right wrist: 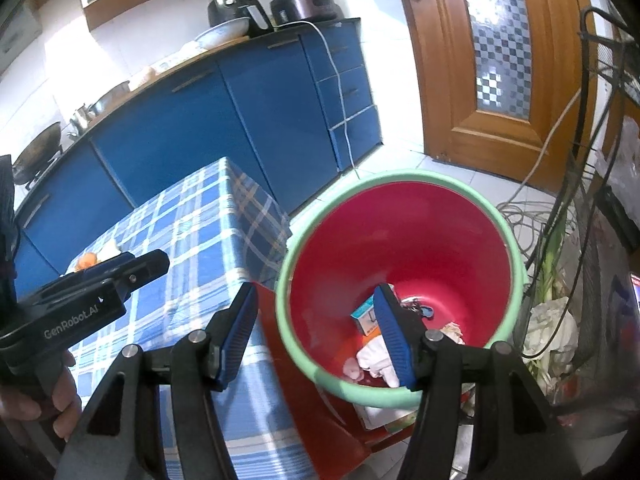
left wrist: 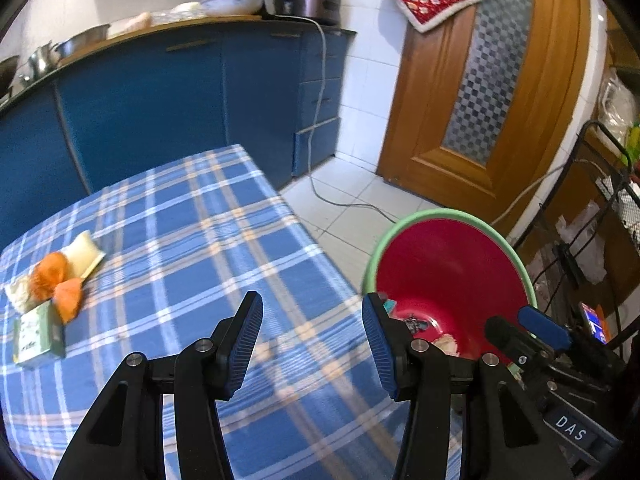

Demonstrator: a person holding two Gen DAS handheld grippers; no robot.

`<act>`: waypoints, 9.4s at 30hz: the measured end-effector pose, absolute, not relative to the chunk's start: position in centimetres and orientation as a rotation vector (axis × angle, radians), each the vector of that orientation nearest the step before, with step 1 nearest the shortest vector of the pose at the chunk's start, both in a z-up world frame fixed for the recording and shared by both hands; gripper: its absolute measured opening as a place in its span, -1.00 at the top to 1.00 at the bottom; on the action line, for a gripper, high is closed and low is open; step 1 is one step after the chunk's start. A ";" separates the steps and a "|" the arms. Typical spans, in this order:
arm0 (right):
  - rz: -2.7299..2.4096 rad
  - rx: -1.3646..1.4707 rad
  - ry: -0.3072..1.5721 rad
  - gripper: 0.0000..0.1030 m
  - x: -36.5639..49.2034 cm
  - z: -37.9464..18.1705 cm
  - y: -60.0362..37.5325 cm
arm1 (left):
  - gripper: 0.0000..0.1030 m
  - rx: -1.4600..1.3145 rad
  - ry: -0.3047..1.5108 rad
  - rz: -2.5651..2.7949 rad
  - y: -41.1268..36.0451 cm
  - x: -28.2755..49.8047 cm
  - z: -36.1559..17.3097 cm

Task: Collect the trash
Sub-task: 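Move both open tools back over the table toward the remaining items, then grasp the white paper with the left tool while the right tool grasps the orange bag, then lift and carry the paper and orange bag over the red bucket, then open the right tool over the bucket while the left tool releases the paper, then move both open tools back over the table toward the box and sponge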

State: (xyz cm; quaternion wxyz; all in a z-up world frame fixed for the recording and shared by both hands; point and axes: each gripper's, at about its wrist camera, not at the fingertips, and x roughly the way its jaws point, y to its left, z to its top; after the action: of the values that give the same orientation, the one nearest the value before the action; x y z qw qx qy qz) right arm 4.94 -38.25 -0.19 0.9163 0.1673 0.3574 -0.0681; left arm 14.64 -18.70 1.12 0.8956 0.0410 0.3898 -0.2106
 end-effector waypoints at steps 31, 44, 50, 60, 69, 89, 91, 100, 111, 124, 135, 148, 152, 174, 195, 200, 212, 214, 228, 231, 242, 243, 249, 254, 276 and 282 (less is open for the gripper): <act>0.083 0.216 0.760 -0.35 9.5 1.1 -25.8 | -0.03 -0.086 0.773 -0.073 1.1 16.2 1.2; 0.141 0.177 0.782 -0.38 12.8 1.2 -21.2 | -0.03 -0.090 0.797 0.025 7.2 20.4 0.3; 0.165 0.153 0.786 -0.39 14.5 1.3 -18.9 | -0.03 -0.091 0.837 0.016 7.8 22.8 -1.6; 0.192 0.121 0.799 -0.40 17.7 0.9 -15.8 | -0.03 -0.126 0.861 -0.002 8.6 25.2 -3.5; 0.234 0.087 0.810 -0.40 19.9 0.3 -12.9 | 0.33 -0.183 0.843 -0.022 9.6 25.6 -4.3; 0.320 0.094 0.879 -0.40 24.0 -2.8 -7.9 | 0.44 -0.252 0.810 0.013 11.6 24.9 -4.3; 0.322 0.091 0.891 -0.40 24.4 -3.2 -7.6 | 0.44 -0.250 0.810 0.012 11.5 24.9 -4.4; 0.329 0.088 0.927 -0.02 25.2 -4.5 -7.0 | 0.44 -0.254 0.809 0.012 11.5 24.9 -4.4; 0.354 0.084 0.921 0.77 24.8 -4.4 -6.9 | 0.44 -0.247 0.806 0.013 11.4 24.9 -4.4; 0.372 0.128 0.861 0.88 22.2 -1.8 -9.3 | 0.44 -0.212 0.771 0.008 10.3 23.6 -2.6; 0.356 0.148 0.817 0.88 19.2 0.1 -12.5 | 0.44 -0.192 0.742 -0.034 7.9 21.3 -0.6; 0.313 0.184 0.770 0.88 15.8 2.0 -16.5 | 0.44 -0.164 0.716 -0.095 4.4 19.0 1.6; 0.294 0.201 0.753 0.88 14.7 2.5 -17.9 | 0.44 -0.155 0.708 -0.115 3.4 18.3 2.1; 0.131 0.313 0.734 0.88 10.0 2.4 -27.5 | 0.44 -0.087 0.720 -0.308 -6.3 16.1 3.3; -0.061 0.432 0.765 0.88 6.8 -0.2 -36.8 | 0.44 0.022 0.769 -0.521 -17.5 14.9 1.6; -0.104 0.459 0.779 0.88 6.3 -1.3 -38.5 | 0.44 0.043 0.782 -0.577 -19.8 14.6 0.6; -0.177 0.506 0.821 0.87 5.6 -3.8 -41.5 | 0.44 0.106 0.819 -0.674 -24.9 14.0 -1.6; -0.187 0.514 0.827 0.85 5.6 -4.1 -42.0 | 0.44 0.115 0.826 -0.683 -25.4 13.9 -1.9; -0.241 0.578 0.849 0.60 4.8 -5.5 -44.6 | 0.29 0.150 0.867 -0.718 -27.7 14.2 -3.5; -0.238 0.586 0.841 0.39 4.7 -5.4 -44.7 | 0.28 0.151 0.867 -0.712 -27.7 14.2 -3.4; -0.249 0.594 0.812 0.15 4.3 -4.5 -44.6 | 0.05 0.136 0.830 -0.707 -26.9 13.9 -2.2; -0.251 0.595 0.809 0.15 4.3 -4.4 -44.6 | 0.05 0.137 0.828 -0.703 -26.8 13.9 -2.1; -0.253 0.589 0.802 0.08 4.1 -3.9 -44.4 | 0.04 0.121 0.814 -0.684 -25.9 13.8 -1.4; -0.239 0.581 0.790 0.05 4.0 -3.3 -43.8 | 0.05 0.105 0.801 -0.653 -24.5 13.7 -0.8; -0.103 0.472 0.777 -0.20 7.1 -0.6 -36.6 | 0.04 -0.029 0.776 -0.366 -10.7 16.4 0.2; -0.057 0.439 0.789 -0.20 8.0 -0.2 -34.1 | 0.04 -0.092 0.805 -0.268 -6.6 17.9 -1.3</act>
State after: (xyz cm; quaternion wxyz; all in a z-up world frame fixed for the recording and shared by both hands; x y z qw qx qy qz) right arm 8.04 -34.13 -0.24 0.8995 0.2121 0.3810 -0.0277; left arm 17.88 -6.57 -1.28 0.9103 -0.0445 0.3905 -0.1299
